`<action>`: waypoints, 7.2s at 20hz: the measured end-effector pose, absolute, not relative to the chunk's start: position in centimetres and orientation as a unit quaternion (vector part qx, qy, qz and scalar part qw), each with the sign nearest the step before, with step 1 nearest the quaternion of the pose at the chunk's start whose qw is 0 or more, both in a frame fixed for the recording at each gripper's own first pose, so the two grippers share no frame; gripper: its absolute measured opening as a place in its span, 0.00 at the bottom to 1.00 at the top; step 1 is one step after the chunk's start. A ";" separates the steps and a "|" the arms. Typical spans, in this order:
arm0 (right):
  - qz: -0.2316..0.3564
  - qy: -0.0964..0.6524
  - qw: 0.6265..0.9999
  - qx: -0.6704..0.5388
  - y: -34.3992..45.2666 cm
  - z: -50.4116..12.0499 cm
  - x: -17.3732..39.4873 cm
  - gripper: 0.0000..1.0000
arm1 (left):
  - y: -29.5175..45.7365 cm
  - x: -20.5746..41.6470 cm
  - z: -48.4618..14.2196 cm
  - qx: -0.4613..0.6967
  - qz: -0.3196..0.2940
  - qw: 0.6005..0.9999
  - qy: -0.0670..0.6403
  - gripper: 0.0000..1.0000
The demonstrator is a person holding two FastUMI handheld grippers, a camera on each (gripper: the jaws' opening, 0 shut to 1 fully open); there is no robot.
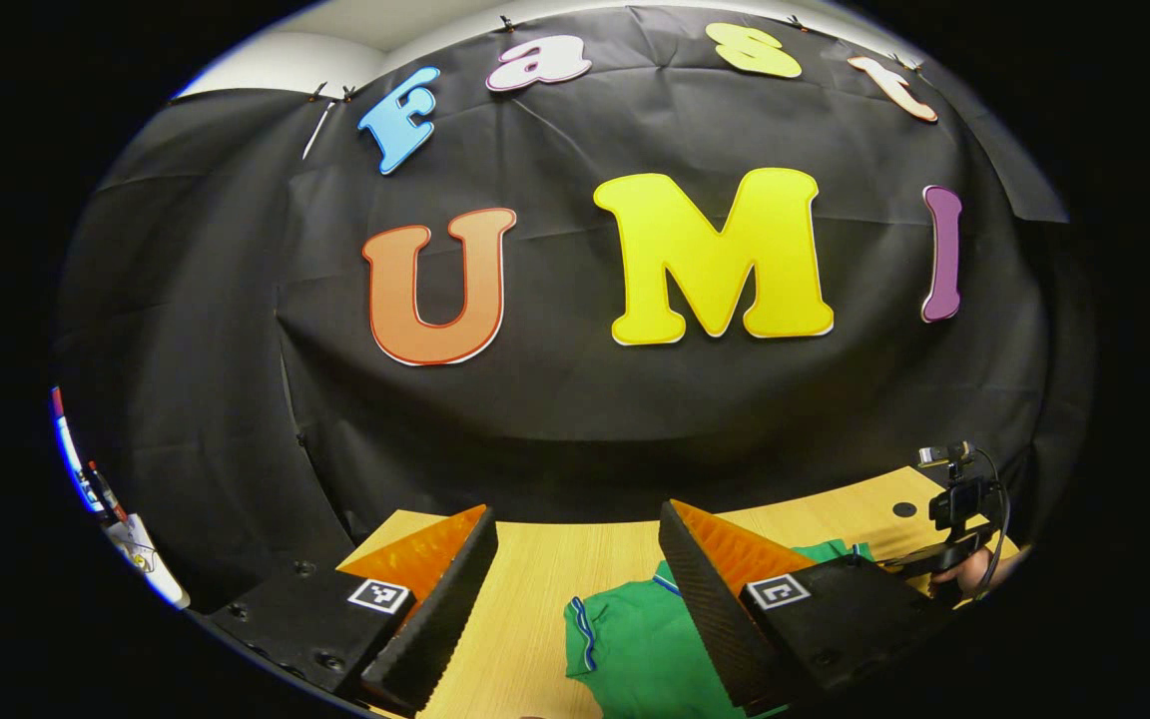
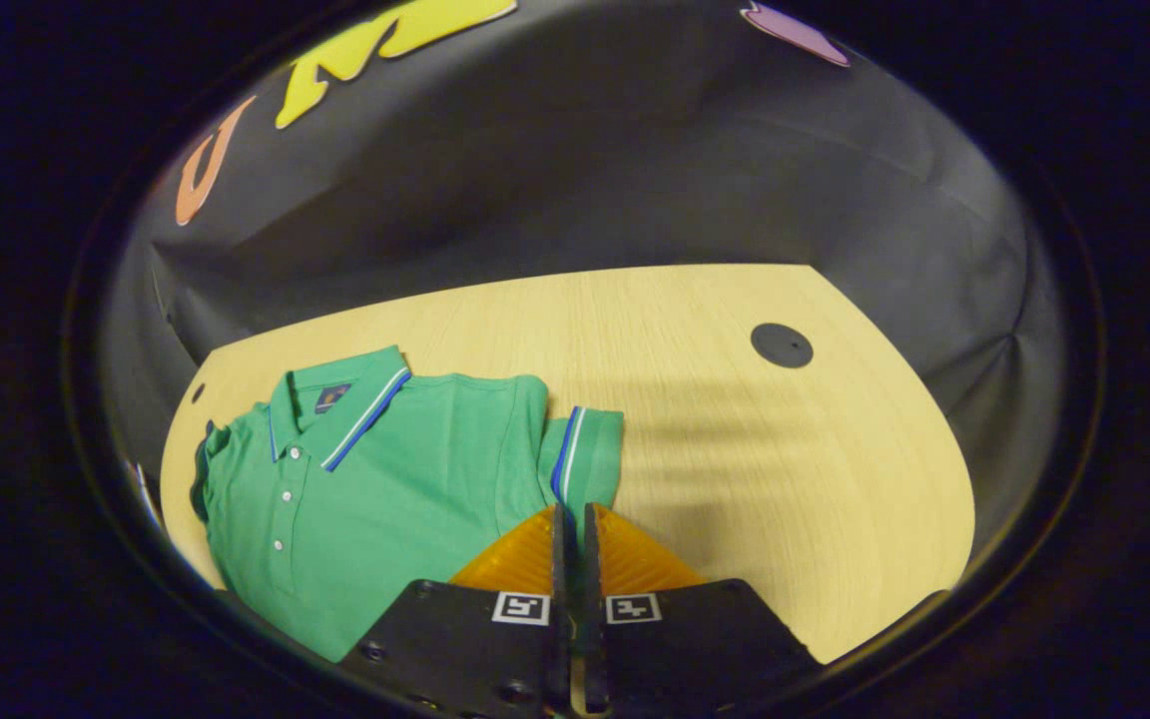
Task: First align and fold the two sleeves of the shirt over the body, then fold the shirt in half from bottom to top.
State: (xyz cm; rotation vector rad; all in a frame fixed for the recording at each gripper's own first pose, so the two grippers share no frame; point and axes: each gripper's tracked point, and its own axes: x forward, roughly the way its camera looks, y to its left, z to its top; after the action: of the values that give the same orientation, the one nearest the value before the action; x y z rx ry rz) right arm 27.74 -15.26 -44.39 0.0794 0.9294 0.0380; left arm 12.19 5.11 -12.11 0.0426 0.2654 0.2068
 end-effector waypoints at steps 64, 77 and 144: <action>0.081 0.286 0.952 -0.074 -6.3 -22.9 14.1 0.96 | 8.0 13.3 -42.7 -0.074 0.063 0.870 0.483 0.68; 0.087 0.288 0.953 -0.048 -5.6 -23.2 14.4 0.96 | 7.0 15.7 -36.7 -0.099 0.063 0.896 0.428 0.06; 0.117 0.499 0.859 -0.002 -17.9 -42.1 -12.8 0.00 | -4.6 -20.4 -39.5 -0.010 0.023 0.900 0.435 0.06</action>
State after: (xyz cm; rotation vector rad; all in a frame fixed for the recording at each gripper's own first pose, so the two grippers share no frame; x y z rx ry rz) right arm -12.76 -17.90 -42.11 -0.0049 1.0477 0.2466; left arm -20.40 -4.60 -39.48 -0.0199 0.8996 0.0470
